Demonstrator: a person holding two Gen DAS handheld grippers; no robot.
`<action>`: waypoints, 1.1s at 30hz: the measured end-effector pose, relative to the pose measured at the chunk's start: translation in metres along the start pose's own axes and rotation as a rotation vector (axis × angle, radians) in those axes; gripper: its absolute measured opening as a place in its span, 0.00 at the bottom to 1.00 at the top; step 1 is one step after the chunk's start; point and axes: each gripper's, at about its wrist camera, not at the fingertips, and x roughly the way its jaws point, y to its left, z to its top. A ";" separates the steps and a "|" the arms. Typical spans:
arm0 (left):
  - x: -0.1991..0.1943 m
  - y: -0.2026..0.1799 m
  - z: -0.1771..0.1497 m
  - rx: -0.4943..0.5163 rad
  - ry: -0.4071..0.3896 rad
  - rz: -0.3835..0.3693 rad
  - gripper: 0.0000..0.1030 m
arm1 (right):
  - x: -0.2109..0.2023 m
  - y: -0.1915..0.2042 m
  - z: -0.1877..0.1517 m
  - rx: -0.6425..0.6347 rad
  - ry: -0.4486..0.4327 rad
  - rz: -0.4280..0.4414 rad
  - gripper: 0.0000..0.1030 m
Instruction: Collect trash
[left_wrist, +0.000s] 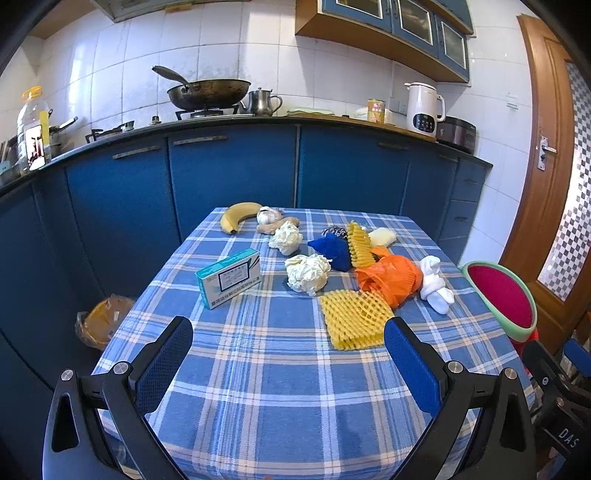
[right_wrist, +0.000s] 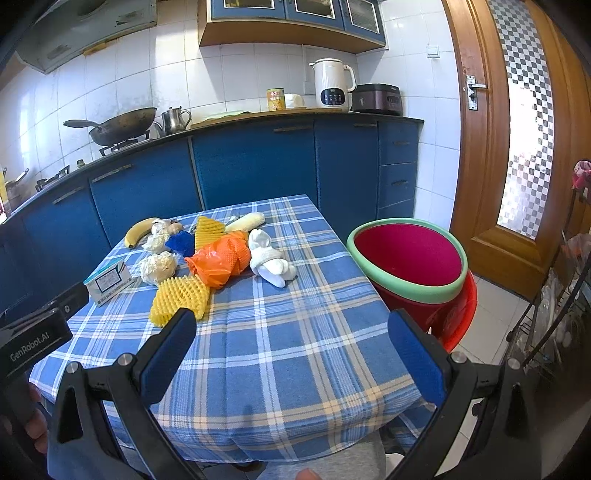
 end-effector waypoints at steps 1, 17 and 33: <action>0.000 0.000 0.000 0.000 -0.001 0.000 1.00 | 0.000 0.000 0.000 0.000 -0.001 0.001 0.99; -0.001 -0.001 0.001 0.001 0.001 0.000 1.00 | 0.000 0.000 0.000 0.001 0.001 0.000 0.99; -0.001 -0.001 0.001 0.002 0.001 0.000 1.00 | 0.000 0.000 0.000 0.000 0.003 0.000 0.99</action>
